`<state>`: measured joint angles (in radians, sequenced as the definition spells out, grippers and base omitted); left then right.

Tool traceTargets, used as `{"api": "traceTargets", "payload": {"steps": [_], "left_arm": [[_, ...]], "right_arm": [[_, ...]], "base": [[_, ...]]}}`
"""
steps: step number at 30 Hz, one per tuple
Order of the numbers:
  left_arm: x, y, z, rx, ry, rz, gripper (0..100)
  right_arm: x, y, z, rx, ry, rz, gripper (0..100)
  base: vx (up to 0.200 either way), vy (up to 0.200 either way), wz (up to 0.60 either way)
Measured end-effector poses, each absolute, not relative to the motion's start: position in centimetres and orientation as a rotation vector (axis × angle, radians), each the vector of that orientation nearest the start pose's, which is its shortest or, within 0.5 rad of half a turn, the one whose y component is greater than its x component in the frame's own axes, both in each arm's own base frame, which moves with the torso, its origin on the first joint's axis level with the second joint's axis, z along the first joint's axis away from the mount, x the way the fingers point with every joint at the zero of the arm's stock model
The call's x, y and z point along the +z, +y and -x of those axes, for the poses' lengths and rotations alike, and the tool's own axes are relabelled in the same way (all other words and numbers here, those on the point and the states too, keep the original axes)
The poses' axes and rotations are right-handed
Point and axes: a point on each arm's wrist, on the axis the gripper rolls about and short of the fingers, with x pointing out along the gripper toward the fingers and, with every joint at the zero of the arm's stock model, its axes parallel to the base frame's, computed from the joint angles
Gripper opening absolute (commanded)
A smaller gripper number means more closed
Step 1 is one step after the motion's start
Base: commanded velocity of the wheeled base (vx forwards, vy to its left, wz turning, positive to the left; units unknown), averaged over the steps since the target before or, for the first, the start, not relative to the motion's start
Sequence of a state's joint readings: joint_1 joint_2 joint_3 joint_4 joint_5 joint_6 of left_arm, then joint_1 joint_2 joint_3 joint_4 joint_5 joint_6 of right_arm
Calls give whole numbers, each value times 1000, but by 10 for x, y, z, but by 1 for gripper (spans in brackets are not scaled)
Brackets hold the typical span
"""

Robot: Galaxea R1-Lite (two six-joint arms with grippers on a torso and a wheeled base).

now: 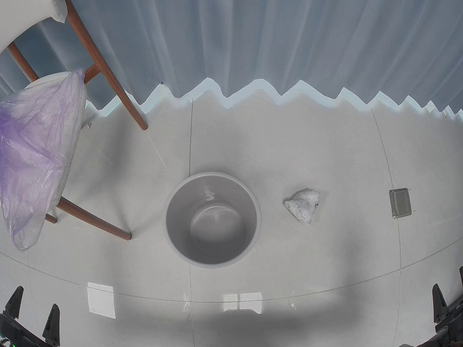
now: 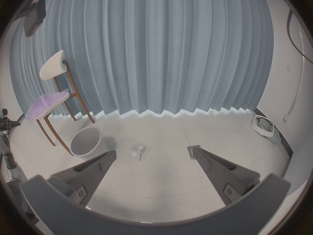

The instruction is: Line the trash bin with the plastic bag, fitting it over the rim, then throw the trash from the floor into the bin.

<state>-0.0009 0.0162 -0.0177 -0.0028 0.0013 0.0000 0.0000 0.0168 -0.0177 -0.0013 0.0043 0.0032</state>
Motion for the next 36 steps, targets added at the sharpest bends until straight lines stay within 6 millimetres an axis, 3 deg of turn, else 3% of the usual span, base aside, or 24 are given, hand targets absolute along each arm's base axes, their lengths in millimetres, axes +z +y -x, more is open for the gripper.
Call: {"api": "traceTargets", "payload": {"steps": [17, 28, 36], "left_arm": [[83, 0, 23, 18, -21, 11, 100], [102, 1, 25, 47, -214, 1, 100], [100, 1, 25, 55, -189, -106, 100]], "right_arm": [[81, 0, 23, 6, -2, -3, 100], [81, 0, 23, 6, -3, -4, 100], [81, 0, 23, 2, -4, -7, 100]], "base": [[0, 0, 0], [0, 0, 0], [0, 0, 0]]}}
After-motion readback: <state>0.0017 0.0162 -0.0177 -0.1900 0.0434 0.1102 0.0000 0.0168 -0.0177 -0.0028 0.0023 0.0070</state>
